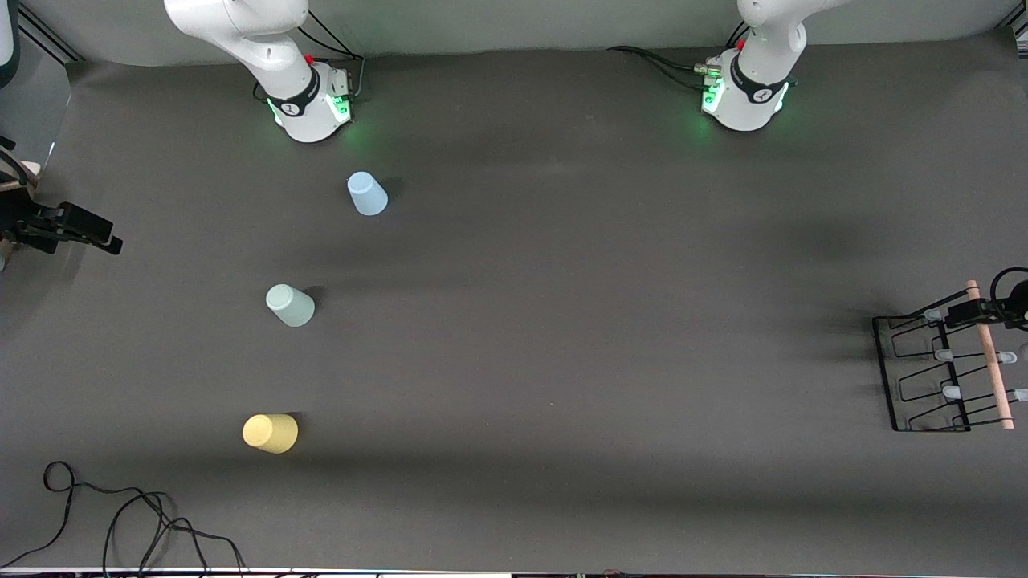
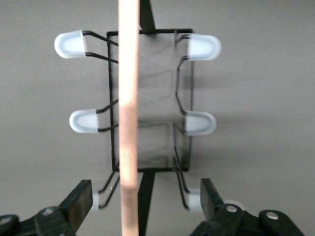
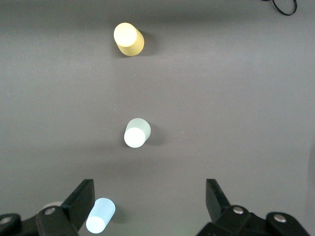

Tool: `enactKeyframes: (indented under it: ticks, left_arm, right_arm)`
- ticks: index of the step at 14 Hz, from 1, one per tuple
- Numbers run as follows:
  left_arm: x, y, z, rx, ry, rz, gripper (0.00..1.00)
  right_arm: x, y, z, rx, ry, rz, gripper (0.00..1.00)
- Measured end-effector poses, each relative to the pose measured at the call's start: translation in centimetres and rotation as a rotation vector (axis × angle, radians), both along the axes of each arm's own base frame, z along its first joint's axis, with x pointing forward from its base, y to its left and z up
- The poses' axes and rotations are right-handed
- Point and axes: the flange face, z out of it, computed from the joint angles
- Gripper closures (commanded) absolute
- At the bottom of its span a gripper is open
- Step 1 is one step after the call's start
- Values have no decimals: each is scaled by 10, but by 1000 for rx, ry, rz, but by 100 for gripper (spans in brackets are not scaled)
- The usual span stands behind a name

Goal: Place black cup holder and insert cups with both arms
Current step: 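Lower the left gripper over the wooden rod of the black rack, then close the left gripper on the wooden rod and lift the rack, then carry the black rack with the left gripper to the table center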

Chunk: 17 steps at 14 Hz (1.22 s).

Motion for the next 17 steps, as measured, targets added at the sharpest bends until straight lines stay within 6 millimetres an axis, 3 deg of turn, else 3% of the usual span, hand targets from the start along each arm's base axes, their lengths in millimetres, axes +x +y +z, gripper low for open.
enactKeyframes:
  ticks: [2,4,8,11,14,17]
  left_arm:
    - [4,-3,-15,-3,1,-7,80]
    - [5,-3,-16,0,1,-30,100]
    - [12,1,-1,10,-12,-96,100]
    - [22,-14,24,-7,17,-64,100]
    - [35,-77,64,-12,31,-22,100]
    - [45,-183,90,-6,11,48,100]
  right_arm:
    - [0,0,0,0,-1,0,0]
    - [0,0,0,0,-1,0,0]
    - [0,0,0,0,-2,0,0]
    - [0,0,0,0,-1,0,0]
    - [0,0,0,0,-2,0,0]
    - [1,0,-1,0,-2,1,0]
